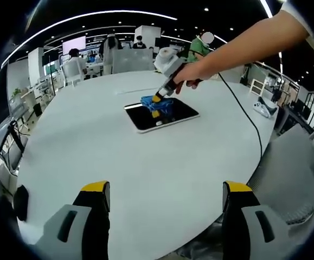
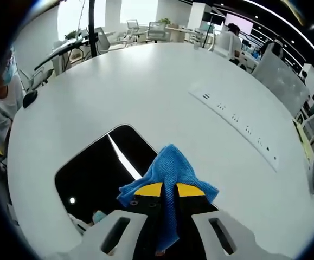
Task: Wipe the mirror surface with the cleaning cloth until all visible marks leave the cleaned area.
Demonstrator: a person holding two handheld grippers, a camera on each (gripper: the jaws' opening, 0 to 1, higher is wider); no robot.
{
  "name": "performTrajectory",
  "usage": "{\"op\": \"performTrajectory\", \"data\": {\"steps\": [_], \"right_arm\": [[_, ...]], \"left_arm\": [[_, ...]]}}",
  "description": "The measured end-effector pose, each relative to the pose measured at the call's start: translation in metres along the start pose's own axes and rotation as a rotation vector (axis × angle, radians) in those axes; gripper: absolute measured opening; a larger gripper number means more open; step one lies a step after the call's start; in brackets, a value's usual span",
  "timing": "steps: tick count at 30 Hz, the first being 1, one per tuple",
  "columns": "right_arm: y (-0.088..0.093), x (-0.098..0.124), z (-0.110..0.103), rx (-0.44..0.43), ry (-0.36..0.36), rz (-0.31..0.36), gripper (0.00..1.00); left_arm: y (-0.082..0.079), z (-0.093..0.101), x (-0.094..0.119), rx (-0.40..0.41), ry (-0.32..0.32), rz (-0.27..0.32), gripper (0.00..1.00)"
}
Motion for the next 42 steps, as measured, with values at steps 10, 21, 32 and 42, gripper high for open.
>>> {"op": "performTrajectory", "data": {"steps": [10,21,32,42], "right_arm": [[-0.016,-0.003,-0.015,0.023,-0.018,0.014,0.03],[-0.017,-0.003,-0.019,0.011,-0.024,0.006,0.03],[-0.011,0.002,-0.027,0.012,-0.041,-0.003,0.03],[-0.006,0.005,-0.034,0.010,-0.055,0.001,0.03]], "left_arm": [[0.005,-0.002,0.003,0.011,-0.009,-0.002,0.86],[0.007,-0.004,0.004,0.020,-0.011,0.002,0.86],[0.004,-0.005,0.005,0.014,-0.012,0.010,0.86],[0.002,-0.003,0.004,0.005,-0.006,0.010,0.86]]}}
Point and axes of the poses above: the point that each gripper's makers call its tool centre point, and the gripper's own axes: x roughly backward along the fingers, z roughly to its right, y roughly out of its underside, the point moved 6 cm from there along x, roughly backward along the fingers, and after that the axes turned 15 degrees about -z, right-handed, at the moved point
